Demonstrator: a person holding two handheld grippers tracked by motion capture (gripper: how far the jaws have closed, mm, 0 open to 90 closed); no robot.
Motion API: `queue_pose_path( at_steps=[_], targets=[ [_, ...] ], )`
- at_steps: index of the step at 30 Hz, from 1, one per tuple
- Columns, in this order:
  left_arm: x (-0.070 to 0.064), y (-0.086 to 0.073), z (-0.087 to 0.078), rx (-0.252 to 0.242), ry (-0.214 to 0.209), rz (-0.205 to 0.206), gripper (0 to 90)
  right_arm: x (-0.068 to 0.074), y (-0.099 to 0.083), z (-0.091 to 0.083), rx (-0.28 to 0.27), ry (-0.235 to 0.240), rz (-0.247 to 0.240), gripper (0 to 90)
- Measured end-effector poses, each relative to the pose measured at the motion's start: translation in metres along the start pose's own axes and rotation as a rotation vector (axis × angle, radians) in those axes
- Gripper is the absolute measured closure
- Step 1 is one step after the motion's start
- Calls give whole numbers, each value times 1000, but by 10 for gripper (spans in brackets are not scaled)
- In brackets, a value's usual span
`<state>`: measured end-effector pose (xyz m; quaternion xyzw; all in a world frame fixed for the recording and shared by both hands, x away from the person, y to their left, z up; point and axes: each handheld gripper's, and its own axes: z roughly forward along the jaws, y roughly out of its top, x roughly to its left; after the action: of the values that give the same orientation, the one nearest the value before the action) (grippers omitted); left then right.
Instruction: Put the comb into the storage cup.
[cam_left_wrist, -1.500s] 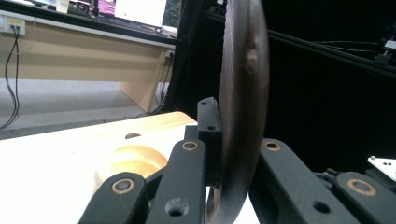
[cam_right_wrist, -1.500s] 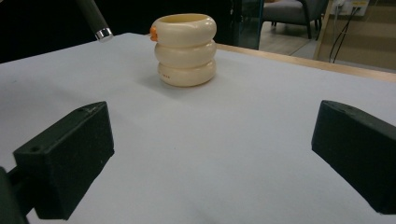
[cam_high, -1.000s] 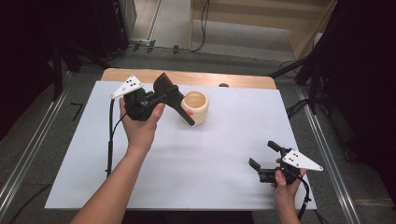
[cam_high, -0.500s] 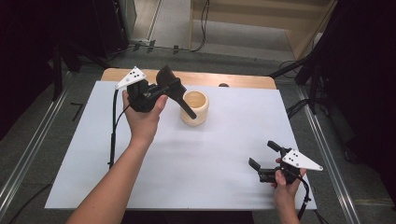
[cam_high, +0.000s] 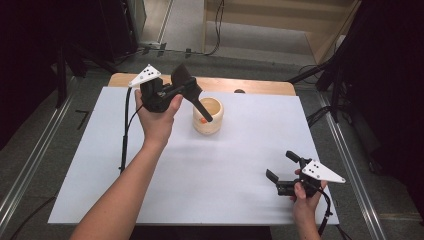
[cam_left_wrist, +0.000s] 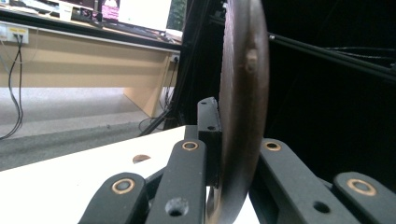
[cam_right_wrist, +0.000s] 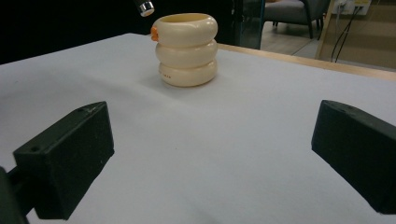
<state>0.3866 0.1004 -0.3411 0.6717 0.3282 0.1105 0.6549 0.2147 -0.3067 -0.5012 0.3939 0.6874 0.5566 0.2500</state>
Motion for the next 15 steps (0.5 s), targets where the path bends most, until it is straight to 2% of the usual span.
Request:
queue_pose_path(
  at_steps=[6,8,15],
  targets=[
    [4,1,4,-3,7,-9,863,0,0,1,0,0,-4,0],
    [6,0,5,-11,1,-29,863,0,0,1,1,2,-1,0],
    [12,1,8,-26,19,-41,863,0,0,2,1,3,-2,0]
  ],
)
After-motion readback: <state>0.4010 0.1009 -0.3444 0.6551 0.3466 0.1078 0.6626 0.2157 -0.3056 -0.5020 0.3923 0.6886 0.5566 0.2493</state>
